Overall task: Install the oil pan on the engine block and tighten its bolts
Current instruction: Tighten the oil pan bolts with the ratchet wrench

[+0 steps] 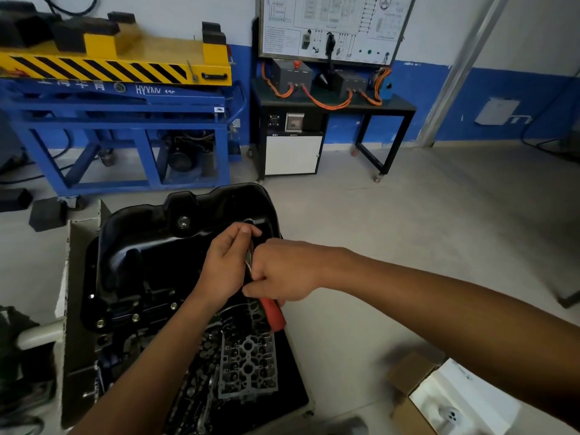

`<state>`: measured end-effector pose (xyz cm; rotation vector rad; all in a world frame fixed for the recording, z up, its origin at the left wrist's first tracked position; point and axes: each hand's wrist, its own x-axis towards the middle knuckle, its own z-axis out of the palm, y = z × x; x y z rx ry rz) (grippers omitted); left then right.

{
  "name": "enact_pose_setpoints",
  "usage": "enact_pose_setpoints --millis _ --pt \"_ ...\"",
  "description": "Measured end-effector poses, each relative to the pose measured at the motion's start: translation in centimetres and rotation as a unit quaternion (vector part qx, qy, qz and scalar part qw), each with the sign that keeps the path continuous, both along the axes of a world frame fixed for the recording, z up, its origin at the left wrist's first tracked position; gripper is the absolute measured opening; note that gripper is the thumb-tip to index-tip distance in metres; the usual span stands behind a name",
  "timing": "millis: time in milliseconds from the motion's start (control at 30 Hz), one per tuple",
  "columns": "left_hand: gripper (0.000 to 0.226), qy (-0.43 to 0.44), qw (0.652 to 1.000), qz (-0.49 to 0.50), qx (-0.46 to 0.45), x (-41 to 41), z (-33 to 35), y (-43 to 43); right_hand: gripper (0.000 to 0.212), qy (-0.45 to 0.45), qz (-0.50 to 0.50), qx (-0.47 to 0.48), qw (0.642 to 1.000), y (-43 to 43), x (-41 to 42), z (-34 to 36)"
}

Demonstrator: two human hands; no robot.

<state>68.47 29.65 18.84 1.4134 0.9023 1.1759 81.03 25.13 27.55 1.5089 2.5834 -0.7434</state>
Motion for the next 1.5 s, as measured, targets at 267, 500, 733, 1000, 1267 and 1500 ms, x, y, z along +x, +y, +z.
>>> enact_pose_setpoints --millis 267,500,733,1000,1267,1500 --pt "0.033 0.027 0.999 -0.038 0.002 -0.1 -0.2 0.0 0.046 -0.055 0.003 -0.029 0.998 0.0 0.2 0.1" --pt "0.035 0.020 0.997 -0.069 -0.015 -0.5 0.5 -0.2 0.047 -0.129 -0.029 -0.078 0.988 1.0 0.9 1.2" --pt "0.033 0.009 0.992 -0.107 -0.062 0.2 1.2 -0.8 0.034 -0.268 -0.044 0.077 0.959 2.4 2.3 2.0" --pt "0.031 0.054 0.979 -0.171 -0.095 0.9 1.9 -0.9 0.022 -0.263 -0.060 0.207 0.941 3.5 2.8 1.5" --pt "0.034 0.034 0.993 -0.100 -0.054 0.1 1.0 -0.1 0.045 -0.185 -0.063 0.149 0.969 2.3 3.8 1.7" --pt "0.036 0.026 0.997 -0.071 -0.011 0.0 0.7 0.8 0.045 -0.071 -0.005 -0.026 0.997 0.4 1.1 1.0"
